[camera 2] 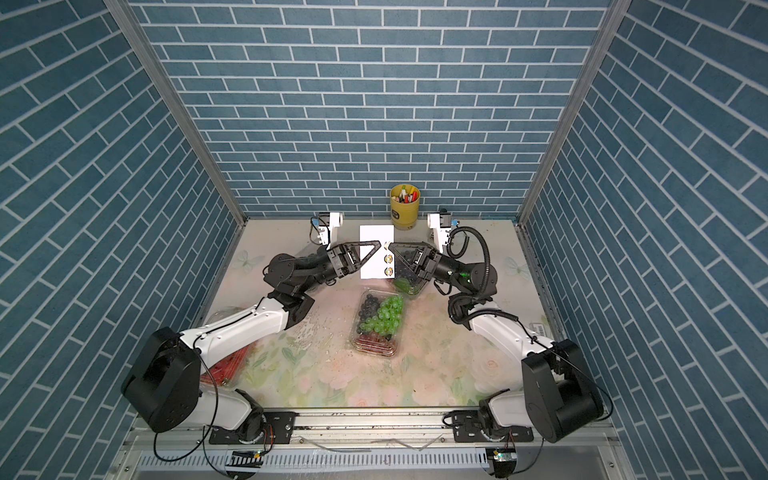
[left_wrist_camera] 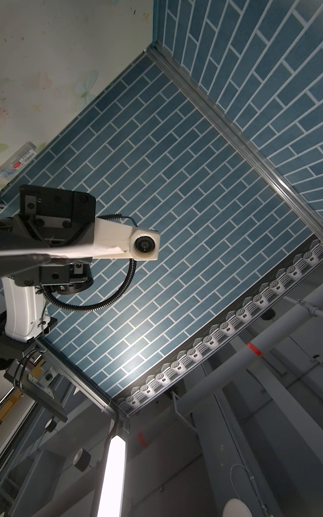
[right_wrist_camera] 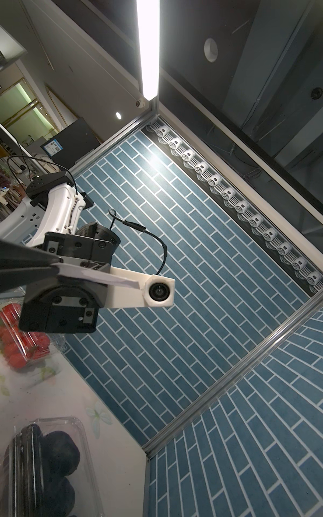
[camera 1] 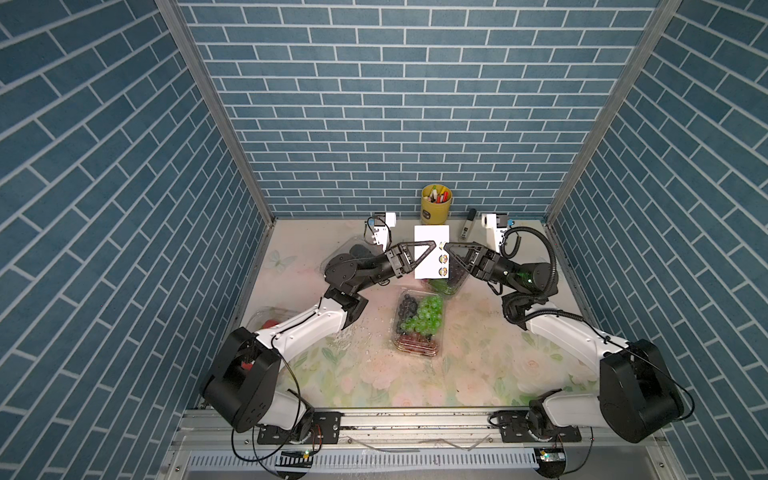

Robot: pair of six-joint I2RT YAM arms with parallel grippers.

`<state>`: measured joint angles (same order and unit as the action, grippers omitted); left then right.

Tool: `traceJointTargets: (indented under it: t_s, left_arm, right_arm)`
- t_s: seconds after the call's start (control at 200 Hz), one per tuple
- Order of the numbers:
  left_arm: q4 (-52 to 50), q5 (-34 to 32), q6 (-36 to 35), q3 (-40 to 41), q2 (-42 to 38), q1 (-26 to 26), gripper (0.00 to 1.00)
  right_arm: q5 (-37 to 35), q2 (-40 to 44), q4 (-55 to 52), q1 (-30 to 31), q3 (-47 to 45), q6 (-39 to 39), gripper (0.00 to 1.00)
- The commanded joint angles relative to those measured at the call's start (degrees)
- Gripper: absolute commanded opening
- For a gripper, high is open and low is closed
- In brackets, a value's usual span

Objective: Label fruit boxes
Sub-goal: Adjust the label sticker.

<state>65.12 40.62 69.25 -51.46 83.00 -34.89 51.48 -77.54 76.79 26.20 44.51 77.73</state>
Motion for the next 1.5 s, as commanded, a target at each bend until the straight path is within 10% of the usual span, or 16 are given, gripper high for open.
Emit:
traceJointTargets:
  t_s: [0.0, 1.495]
  left_arm:
    - [3.5, 1.8, 0.9, -1.6, 1.1, -0.3, 0.0]
    - [9.9, 3.7, 4.2, -2.8, 5.3, -1.8, 0.0]
  right_arm:
    - [1.0, 1.1, 3.0, -0.1, 1.3, 0.5, 0.0]
    - [1.0, 1.1, 3.0, 0.0, 1.2, 0.4, 0.0]
